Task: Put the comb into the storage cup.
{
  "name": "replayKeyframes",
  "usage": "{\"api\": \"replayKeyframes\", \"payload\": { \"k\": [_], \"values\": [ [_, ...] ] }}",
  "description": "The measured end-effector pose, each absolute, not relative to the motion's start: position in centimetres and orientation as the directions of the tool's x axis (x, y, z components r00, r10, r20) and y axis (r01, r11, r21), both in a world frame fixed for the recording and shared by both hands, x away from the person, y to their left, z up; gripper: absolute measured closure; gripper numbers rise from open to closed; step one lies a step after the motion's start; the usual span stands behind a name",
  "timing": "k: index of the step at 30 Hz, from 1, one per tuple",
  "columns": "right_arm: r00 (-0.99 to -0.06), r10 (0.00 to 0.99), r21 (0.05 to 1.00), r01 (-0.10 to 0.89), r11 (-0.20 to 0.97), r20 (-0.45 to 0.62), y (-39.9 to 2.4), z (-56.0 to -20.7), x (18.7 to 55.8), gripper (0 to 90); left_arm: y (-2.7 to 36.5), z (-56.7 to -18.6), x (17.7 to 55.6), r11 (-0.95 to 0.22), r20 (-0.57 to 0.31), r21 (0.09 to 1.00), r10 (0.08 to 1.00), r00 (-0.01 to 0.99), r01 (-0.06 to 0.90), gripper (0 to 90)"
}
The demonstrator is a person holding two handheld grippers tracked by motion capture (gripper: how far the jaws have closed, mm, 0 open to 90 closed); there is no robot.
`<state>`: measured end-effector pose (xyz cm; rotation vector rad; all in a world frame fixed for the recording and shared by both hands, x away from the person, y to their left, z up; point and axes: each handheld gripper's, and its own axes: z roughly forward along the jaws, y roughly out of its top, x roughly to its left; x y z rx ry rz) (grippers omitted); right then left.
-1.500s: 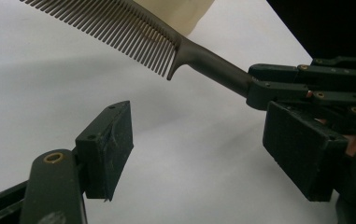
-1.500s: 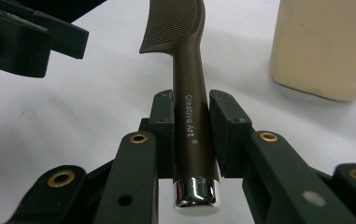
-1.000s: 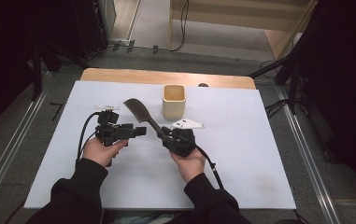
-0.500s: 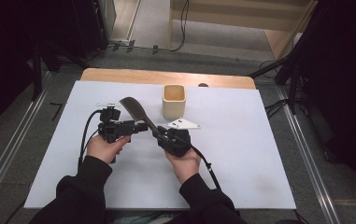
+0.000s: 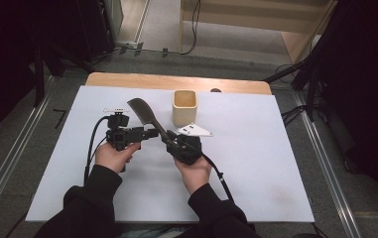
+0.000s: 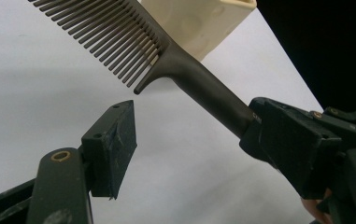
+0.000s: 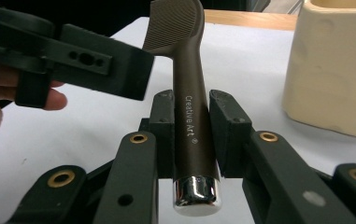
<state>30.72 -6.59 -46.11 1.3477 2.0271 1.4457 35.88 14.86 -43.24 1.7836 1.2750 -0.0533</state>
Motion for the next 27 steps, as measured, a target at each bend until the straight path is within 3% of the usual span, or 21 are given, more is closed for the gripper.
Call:
{"api": "replayKeyframes", "payload": {
  "k": [27],
  "values": [
    [-0.507,0.823,0.876,0.482,0.026,0.254,-5.0,-46.4,30.2,70.3,14.3,-43.8,37.2,0.029,-0.543,0.619,0.738,0.401,0.785,30.3]
  ]
}}
